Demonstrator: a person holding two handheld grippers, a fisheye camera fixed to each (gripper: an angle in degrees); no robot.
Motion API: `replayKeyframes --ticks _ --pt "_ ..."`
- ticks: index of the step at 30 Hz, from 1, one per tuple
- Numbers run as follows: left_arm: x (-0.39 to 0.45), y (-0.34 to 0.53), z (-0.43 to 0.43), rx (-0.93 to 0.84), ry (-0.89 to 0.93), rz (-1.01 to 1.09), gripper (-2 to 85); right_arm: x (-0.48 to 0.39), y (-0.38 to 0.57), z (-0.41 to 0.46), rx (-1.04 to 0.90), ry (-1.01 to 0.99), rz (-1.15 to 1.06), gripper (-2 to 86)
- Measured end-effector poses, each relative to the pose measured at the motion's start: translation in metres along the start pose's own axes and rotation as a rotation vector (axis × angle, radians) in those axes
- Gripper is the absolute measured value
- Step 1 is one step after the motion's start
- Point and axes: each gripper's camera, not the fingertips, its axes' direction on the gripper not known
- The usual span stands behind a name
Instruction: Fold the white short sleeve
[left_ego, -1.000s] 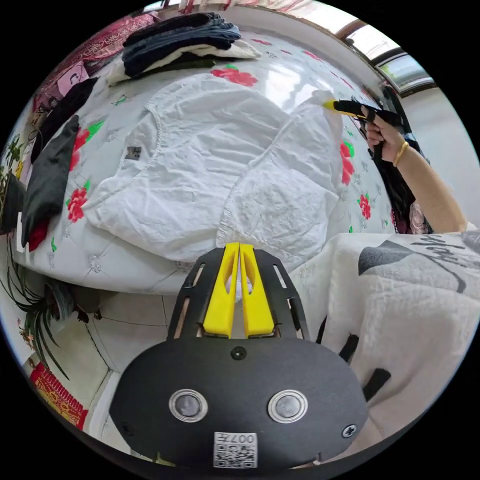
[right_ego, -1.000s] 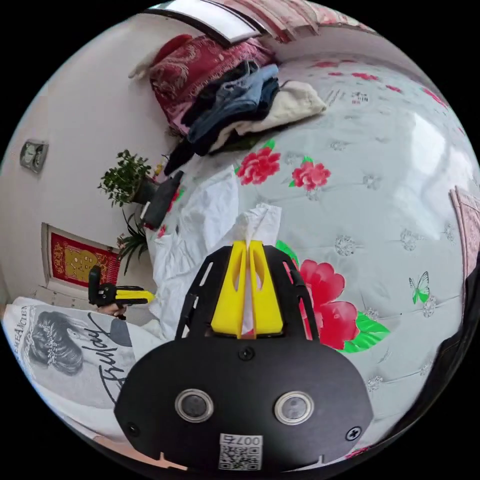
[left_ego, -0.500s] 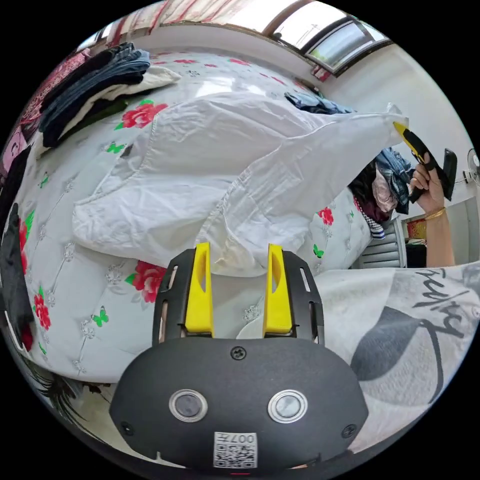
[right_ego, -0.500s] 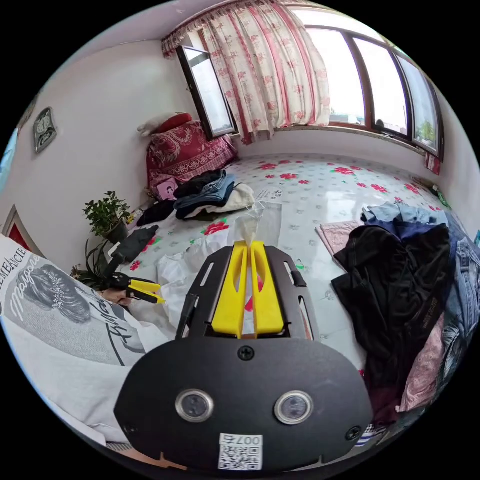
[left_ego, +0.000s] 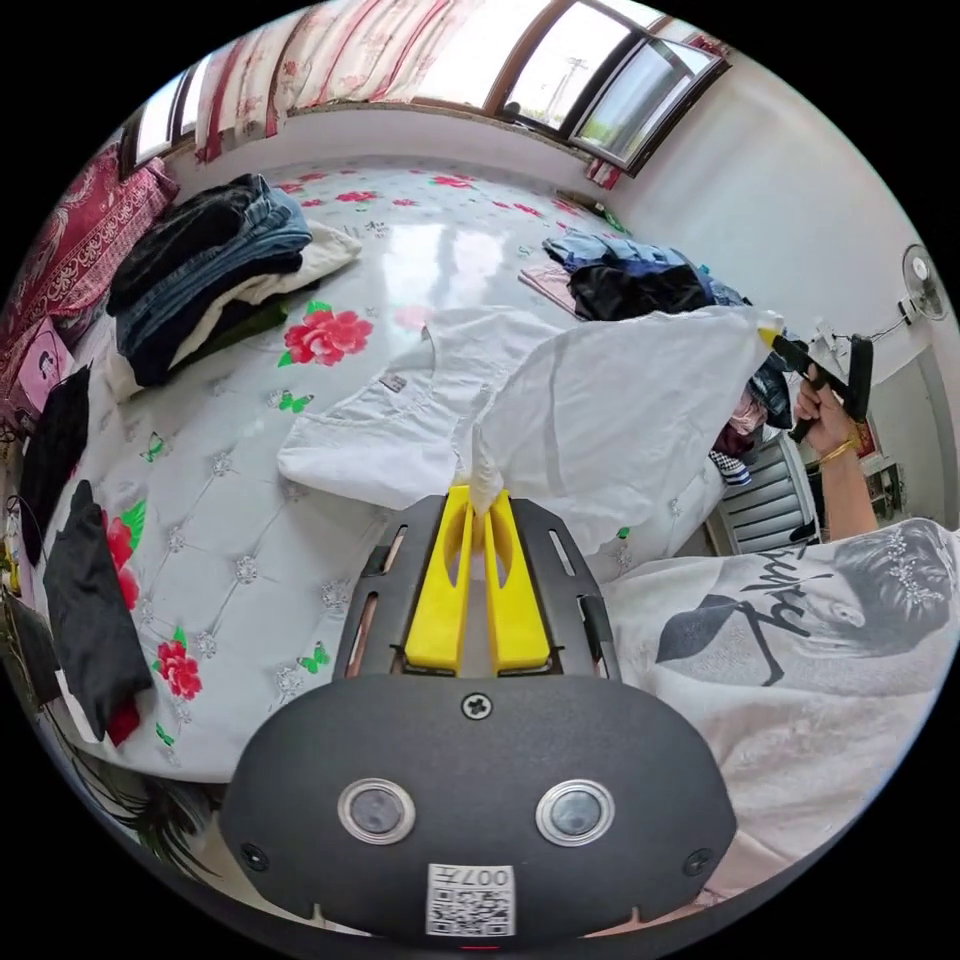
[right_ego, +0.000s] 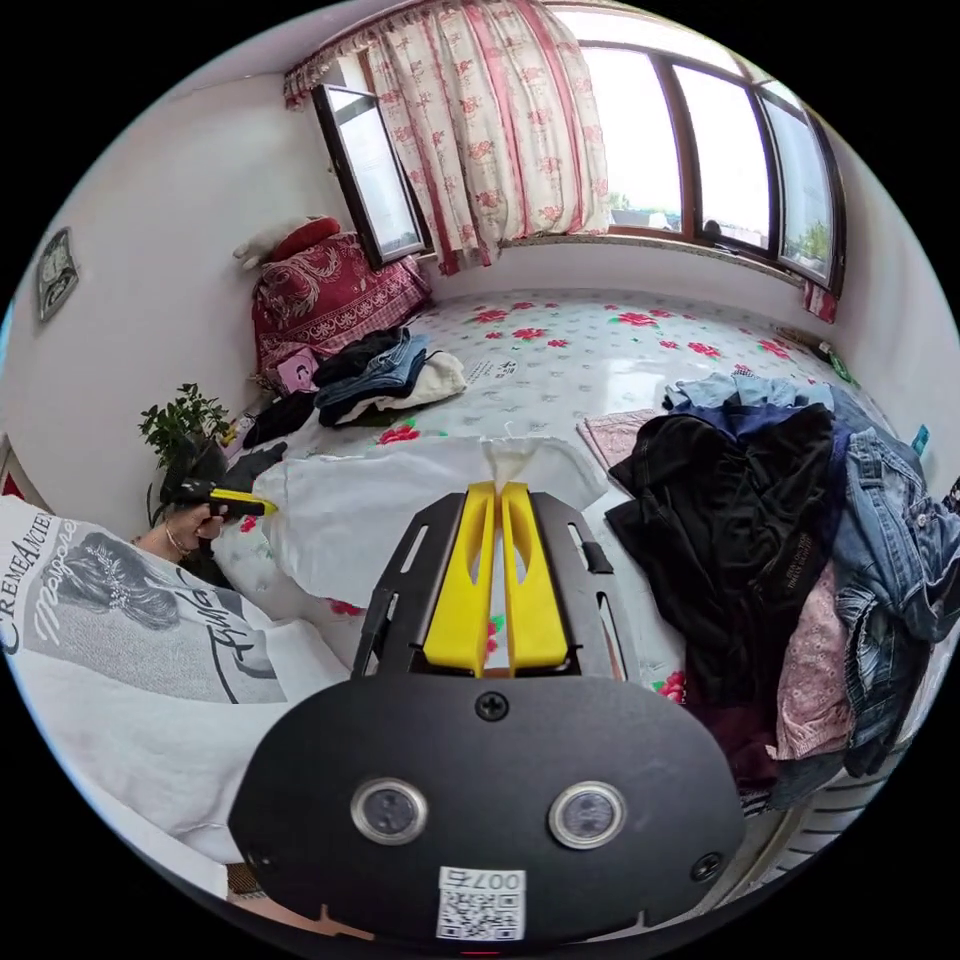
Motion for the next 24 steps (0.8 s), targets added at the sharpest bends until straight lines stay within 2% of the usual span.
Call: replayKeyframes --ticks 5,7,10,13,16,19,22,24 --pt "-0.050 -0.056 -0.045 0.035 -0.103 -0.055 -0.9 0.017 -0.067 0.055 0.007 -0.194 0.027 -0.3" --pt "-0.038 -0.089 -0.114 0.224 -0.203 -0.007 -1.0 0.011 -0.105 0.052 0.052 -0.197 -0.011 -0.3" --pt "0.006 -0.094 -0.218 0.485 -0.299 0.104 -1.0 -0.018 -0.146 -0.003 0.279 -0.167 -0.138 -0.3" --pt "0.053 -0.060 -0.281 0.654 -0.404 0.225 -1.0 -0.053 -0.143 -0.063 0.475 -0.127 -0.324 -0.3" --pt "0.079 -0.015 -0.292 0.711 -0.471 0.283 -1.0 -0.081 -0.106 -0.094 0.564 -0.083 -0.458 -0.4" --pt "0.085 0.027 -0.264 0.665 -0.489 0.298 -1.0 -0.095 -0.055 -0.084 0.473 -0.062 -0.507 -0.4" --pt "0.076 0.063 -0.204 0.522 -0.446 0.282 -0.9 -0.096 0.002 -0.040 0.273 0.008 -0.471 -0.3" --pt "0.063 0.083 -0.154 0.378 -0.402 0.213 -0.9 -0.084 0.051 0.014 0.059 0.049 -0.387 -0.3"
